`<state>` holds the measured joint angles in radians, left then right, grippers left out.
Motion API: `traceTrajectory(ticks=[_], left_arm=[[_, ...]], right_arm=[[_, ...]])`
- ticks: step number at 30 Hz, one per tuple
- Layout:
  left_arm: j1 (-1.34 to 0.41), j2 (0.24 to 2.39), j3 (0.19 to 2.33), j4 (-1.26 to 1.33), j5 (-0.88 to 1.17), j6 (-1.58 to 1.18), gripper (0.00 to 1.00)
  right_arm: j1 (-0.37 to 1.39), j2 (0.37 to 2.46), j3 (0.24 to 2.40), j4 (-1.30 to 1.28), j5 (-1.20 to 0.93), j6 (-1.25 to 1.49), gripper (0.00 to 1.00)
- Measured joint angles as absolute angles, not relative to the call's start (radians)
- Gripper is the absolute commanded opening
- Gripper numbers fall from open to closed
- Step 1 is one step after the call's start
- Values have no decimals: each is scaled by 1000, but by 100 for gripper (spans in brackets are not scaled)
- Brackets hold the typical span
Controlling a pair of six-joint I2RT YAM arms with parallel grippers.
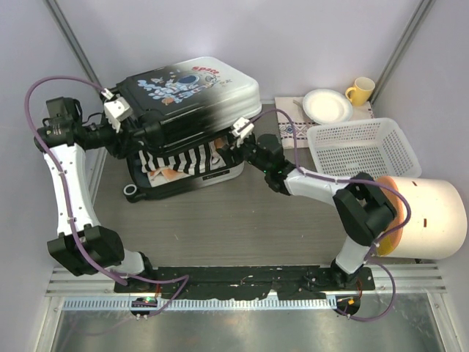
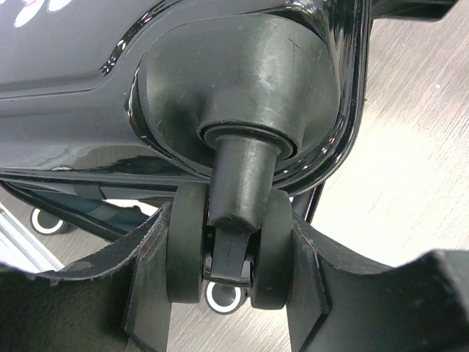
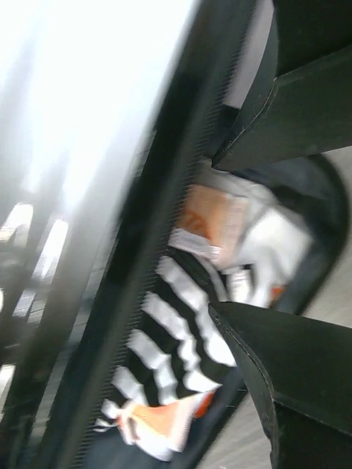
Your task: Open, take out, and arrange the luggage
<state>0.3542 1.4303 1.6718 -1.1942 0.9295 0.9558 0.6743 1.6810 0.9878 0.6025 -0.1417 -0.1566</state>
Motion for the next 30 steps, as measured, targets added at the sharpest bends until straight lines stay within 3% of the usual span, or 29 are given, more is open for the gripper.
traceTrajectory(ticks=[2,3,4,7,9,15,20,25,30], left_arm=[[356,1430,1675,-1190,937,940,18],[356,1431,1677,-1187,938,929,36],[356,1431,1681,-1179,939,912,68],[360,1433,1691,-1112,914,802,90],[378,1428,1694,-1045,889,703,99],[427,1334,1679,-855,832,382,100],[419,1142,1647,-780,932,252,85],[296,984,1545,-921,988,484,82],[145,1034,1341,-1053,863,716,85]], right_arm=[[693,1732,1048,635,-117,-169,80],[700,1761,1086,647,-103,-178,80],[705,1785,1121,651,-85,-186,80],[708,1851,1221,669,-36,-216,81],[711,1880,1270,673,-17,-228,82],[720,1952,1426,681,-2,-240,84],[723,2003,1553,696,-5,-242,84],[718,2088,1689,694,-21,-243,85],[718,2170,1799,680,-27,-257,87]])
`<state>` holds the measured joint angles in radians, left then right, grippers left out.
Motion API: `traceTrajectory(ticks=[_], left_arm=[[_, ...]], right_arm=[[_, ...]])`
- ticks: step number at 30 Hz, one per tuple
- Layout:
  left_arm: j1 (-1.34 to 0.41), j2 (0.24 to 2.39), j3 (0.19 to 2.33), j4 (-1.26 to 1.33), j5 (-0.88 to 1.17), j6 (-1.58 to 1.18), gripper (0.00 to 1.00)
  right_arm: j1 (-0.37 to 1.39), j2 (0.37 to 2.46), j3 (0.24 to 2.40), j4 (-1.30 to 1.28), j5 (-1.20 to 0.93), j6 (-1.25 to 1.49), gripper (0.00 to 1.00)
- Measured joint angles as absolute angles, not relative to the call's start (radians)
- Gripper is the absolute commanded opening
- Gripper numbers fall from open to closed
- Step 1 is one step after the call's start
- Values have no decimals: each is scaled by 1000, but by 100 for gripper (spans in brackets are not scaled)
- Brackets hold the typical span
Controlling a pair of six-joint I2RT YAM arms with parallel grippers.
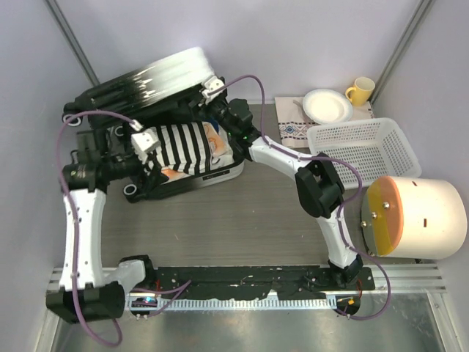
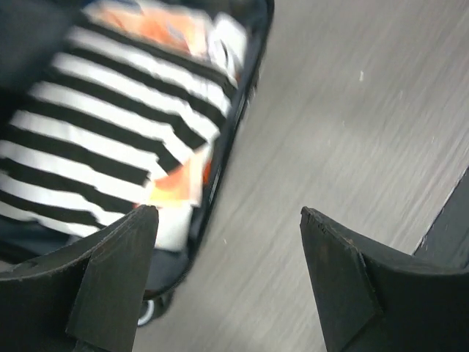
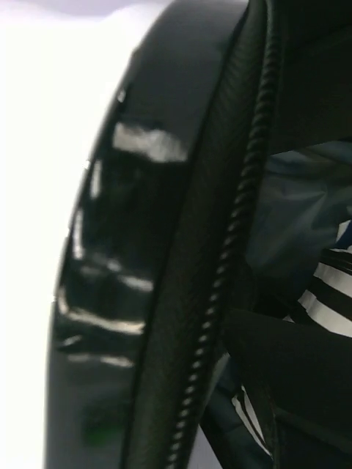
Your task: Open, take out, and arrange the luggage
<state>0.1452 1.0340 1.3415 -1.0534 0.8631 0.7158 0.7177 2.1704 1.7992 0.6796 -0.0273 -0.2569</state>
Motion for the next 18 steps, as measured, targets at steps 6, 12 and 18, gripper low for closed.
traceTrajectory(ticks=[6,12,18], left_arm=[[30,1183,1135,-989,654,832,89],[12,1310,1107,-937,532,1027,76],[12,1433,1128,-1012,471,1174,48]], right_arm=[[709,2240,1902,671,-22,-274,87],[699,2253,1958,642,-20,-281,88],[693,2275,1996,619,-17,-298,89]])
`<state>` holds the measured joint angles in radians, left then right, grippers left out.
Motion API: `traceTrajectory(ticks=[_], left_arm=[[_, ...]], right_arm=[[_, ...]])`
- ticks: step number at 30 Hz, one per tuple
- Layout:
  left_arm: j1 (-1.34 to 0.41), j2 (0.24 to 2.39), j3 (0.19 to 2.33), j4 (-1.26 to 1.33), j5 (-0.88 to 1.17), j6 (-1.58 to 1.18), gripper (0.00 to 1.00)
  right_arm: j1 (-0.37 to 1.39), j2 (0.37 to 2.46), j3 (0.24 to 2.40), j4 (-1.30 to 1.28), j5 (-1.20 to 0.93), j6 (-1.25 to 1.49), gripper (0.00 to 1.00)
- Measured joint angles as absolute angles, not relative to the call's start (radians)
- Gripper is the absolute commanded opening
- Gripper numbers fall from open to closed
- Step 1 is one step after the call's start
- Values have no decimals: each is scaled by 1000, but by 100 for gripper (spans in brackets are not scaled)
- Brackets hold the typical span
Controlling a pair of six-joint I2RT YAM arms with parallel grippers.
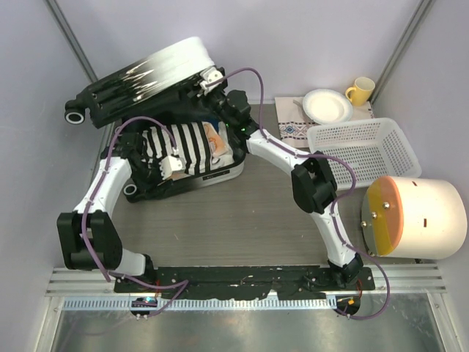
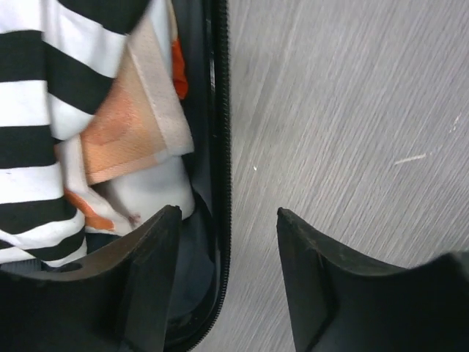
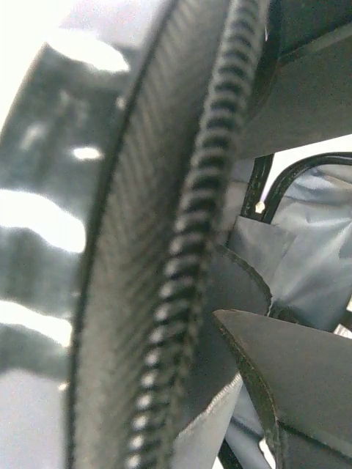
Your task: Open, take out, and arrange the luggage
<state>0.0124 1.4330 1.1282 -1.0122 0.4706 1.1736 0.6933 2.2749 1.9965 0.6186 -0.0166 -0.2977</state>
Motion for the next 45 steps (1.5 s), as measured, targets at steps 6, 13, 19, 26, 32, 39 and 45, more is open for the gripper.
traceTrajectory(ticks=[6,13,19,26,32,39,45], left_arm=[[12,1367,1039,-974,413,1283,0],[25,1247,947,-969,370,1341,0],[140,1218,942,-1062,394,1401,0],[246,1176,928,-1163,394,1471,0],[252,1010,833,-1183,394,1549,0],[260,936,803,-1278,401,1533,0],[262,1048,863,-1288,405,1369,0]], right_arm=[[689,2343,2122,592,15,-316,90],[675,2391,2218,562,29,-332,91],[654,2391,2218,550,29,-346,93],[640,2451,2316,538,28,-355,94],[639,2469,2336,542,28,-363,94],[637,2459,2252,588,6,-362,95],[624,2439,2120,587,-23,-358,94]])
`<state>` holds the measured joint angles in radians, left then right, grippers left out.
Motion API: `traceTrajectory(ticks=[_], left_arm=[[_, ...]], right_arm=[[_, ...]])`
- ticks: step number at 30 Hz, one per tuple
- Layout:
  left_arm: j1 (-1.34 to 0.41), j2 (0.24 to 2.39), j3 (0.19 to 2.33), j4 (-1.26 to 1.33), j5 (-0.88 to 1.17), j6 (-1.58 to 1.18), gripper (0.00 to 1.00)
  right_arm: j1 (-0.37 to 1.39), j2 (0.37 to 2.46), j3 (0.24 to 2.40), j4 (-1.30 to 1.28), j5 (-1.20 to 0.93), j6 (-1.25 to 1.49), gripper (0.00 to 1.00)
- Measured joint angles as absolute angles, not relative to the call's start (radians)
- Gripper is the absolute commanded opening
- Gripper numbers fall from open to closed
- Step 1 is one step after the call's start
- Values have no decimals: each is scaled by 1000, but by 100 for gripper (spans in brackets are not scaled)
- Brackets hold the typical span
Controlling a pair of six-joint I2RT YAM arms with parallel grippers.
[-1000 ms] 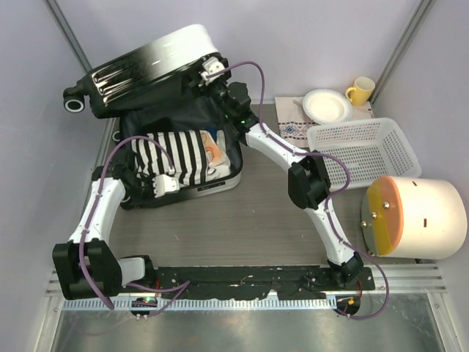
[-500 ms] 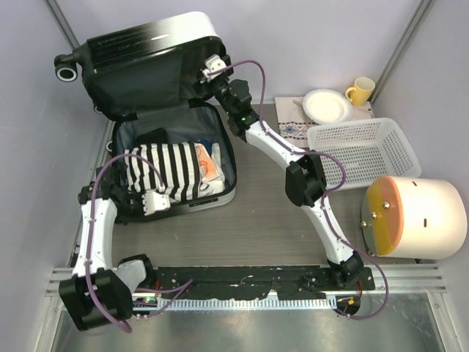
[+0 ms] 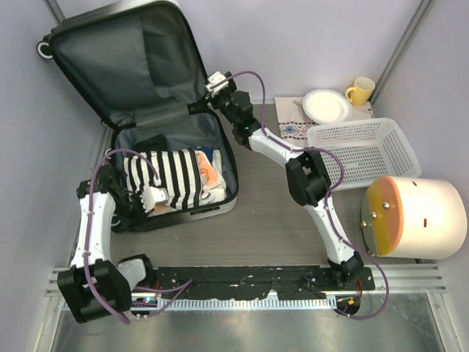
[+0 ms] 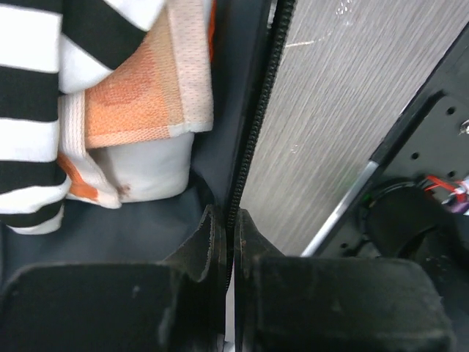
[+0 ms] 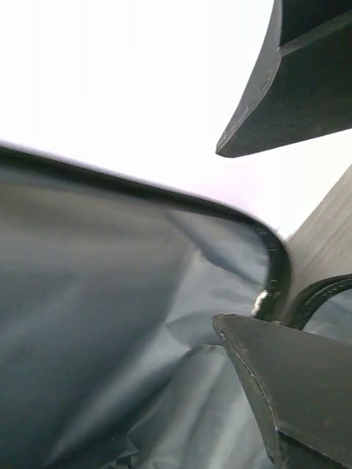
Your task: Open, take out, and arrange the luggage
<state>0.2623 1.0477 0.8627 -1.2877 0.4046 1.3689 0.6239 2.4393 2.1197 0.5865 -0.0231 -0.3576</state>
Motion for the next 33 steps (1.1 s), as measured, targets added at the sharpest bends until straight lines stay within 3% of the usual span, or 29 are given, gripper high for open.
traceTrajectory(ticks=[7,16,21,23,24,25,27,29,33], left_arm=[[262,1180,933,-1299,392,1154,0],[262,1191,935,-1251,347,1031,0],[273,1289,1013,-1242,283,965,0],[284,1349,1063,-1233,259,946,16],[287,1372,1084,-1215,244,941,28],[289,1379,1092,-1201,237,940,51],[299,1391,1105,-1146,196,894,64],[315,1390,1110,-1084,180,869,99],[331,1342,1110,-1021,166,831,99]], right_arm=[[608,2299,1900,561,-55,-300,93],[609,1852,1490,422,-171,-193,90],[608,1718,1394,290,-208,-153,89],[604,1700,1379,222,-211,-141,89],[601,1693,1370,179,-212,-134,89],[597,1688,1364,154,-211,-129,89],[584,1679,1356,80,-208,-120,89],[567,1670,1356,17,-199,-108,89],[513,1632,1356,-108,-165,-94,89]])
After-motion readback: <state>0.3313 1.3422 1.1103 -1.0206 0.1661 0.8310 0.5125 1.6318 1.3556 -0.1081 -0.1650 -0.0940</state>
